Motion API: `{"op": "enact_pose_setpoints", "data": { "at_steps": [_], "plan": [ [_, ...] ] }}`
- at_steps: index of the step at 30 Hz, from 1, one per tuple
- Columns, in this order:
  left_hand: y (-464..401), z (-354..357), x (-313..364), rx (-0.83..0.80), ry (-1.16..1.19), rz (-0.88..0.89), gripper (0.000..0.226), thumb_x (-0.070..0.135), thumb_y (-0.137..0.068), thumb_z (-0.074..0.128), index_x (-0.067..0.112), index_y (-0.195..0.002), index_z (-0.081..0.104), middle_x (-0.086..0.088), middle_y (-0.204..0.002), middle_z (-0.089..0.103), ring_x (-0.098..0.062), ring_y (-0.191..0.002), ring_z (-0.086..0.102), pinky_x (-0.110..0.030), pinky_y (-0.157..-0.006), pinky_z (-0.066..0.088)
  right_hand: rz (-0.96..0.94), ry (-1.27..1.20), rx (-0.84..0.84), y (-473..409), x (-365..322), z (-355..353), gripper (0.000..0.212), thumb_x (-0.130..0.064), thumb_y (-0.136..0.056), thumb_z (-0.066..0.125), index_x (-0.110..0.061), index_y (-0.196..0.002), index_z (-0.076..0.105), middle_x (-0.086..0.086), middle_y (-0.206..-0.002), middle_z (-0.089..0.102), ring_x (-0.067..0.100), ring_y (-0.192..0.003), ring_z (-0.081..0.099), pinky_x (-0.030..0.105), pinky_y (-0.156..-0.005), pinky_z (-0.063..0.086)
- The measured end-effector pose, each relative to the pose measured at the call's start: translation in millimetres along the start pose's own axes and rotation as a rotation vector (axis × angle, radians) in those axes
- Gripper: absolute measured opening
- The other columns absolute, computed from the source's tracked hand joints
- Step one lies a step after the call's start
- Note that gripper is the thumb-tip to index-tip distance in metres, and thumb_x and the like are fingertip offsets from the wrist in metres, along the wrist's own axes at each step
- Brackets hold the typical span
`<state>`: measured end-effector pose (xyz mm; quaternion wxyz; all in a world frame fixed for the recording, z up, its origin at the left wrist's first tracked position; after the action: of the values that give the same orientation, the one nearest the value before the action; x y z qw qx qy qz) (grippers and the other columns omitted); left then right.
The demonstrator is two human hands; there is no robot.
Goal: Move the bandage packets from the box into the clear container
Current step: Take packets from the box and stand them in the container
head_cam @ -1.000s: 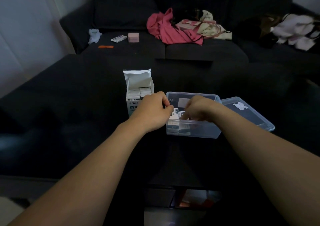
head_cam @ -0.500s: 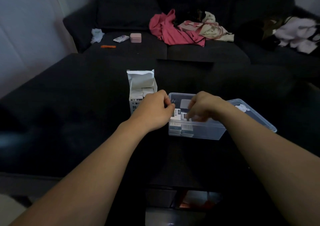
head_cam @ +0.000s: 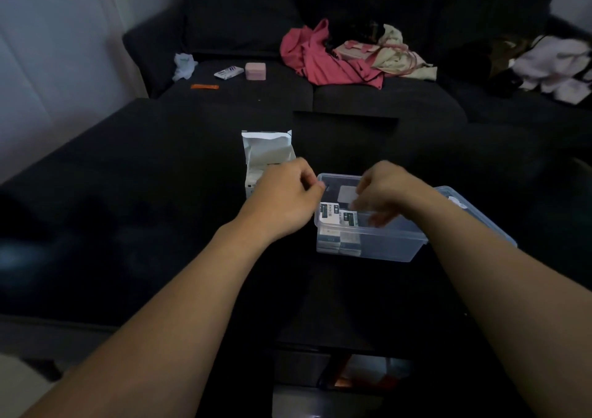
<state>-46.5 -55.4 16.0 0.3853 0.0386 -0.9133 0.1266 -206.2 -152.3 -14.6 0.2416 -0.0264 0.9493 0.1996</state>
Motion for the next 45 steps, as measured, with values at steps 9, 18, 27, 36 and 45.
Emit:
{"op": "enact_pose_setpoints", "data": {
  "at_steps": [9,18,27,36,45],
  "plan": [
    [7,-82,-59,0.514,0.105,-0.331,0.013,0.032,-0.083,0.067,0.021,-0.086,0.062,0.004,-0.085,0.065,-0.008,-0.075,0.058,-0.025,-0.057,0.038,-0.902,-0.013,0.418,72,-125,-5,0.005,-0.028,-0.082,0.079,-0.024,-0.084,0.078,-0.009,-0.079,0.073,0.001,-0.068,0.062,0.026,-0.067,0.052],
    [-8,-53,-76,0.182,-0.005,-0.415,0.023,0.029,-0.088,0.068,0.021,-0.102,0.053,-0.002,-0.103,0.063,-0.021,-0.093,0.063,-0.037,-0.07,0.055,-0.786,0.467,0.478,46,-144,28,0.011,-0.02,-0.087,0.07,-0.025,-0.092,0.077,0.005,-0.098,0.068,0.027,-0.09,0.064,0.03,-0.067,0.041],
    [-14,-44,-76,0.177,-0.055,-0.379,0.021,0.028,-0.09,0.068,0.02,-0.097,0.05,-0.006,-0.107,0.064,-0.027,-0.096,0.065,-0.041,-0.073,0.056,-0.751,0.444,0.452,39,-144,29,0.009,-0.026,-0.086,0.071,-0.021,-0.092,0.075,0.008,-0.092,0.067,0.027,-0.086,0.06,0.032,-0.064,0.041],
    [-17,-42,-80,0.189,-0.066,-0.381,0.02,0.027,-0.088,0.069,0.021,-0.095,0.051,-0.005,-0.103,0.065,-0.026,-0.093,0.065,-0.035,-0.067,0.049,-0.753,0.474,0.47,30,-143,34,0.015,-0.01,-0.086,0.063,-0.015,-0.097,0.072,0.008,-0.086,0.059,0.03,-0.095,0.058,0.034,-0.063,0.039],
    [-18,-41,-86,0.195,0.019,-0.384,0.015,0.029,-0.087,0.066,0.023,-0.09,0.052,-0.007,-0.094,0.069,-0.028,-0.082,0.069,-0.039,-0.064,0.057,-0.716,0.352,0.366,24,-137,36,0.014,-0.017,-0.088,0.071,-0.021,-0.099,0.077,0.006,-0.098,0.07,0.025,-0.086,0.066,0.033,-0.069,0.053]
  ]
}}
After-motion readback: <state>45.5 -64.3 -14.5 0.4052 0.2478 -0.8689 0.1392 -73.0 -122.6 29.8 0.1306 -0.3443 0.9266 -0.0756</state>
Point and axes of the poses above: each hand's wrist, its own y-axis away from the middle knuckle, its own z-axis out of the palm, x = y × z, the point moved 7 cm from there along -y, towards the middle knuckle
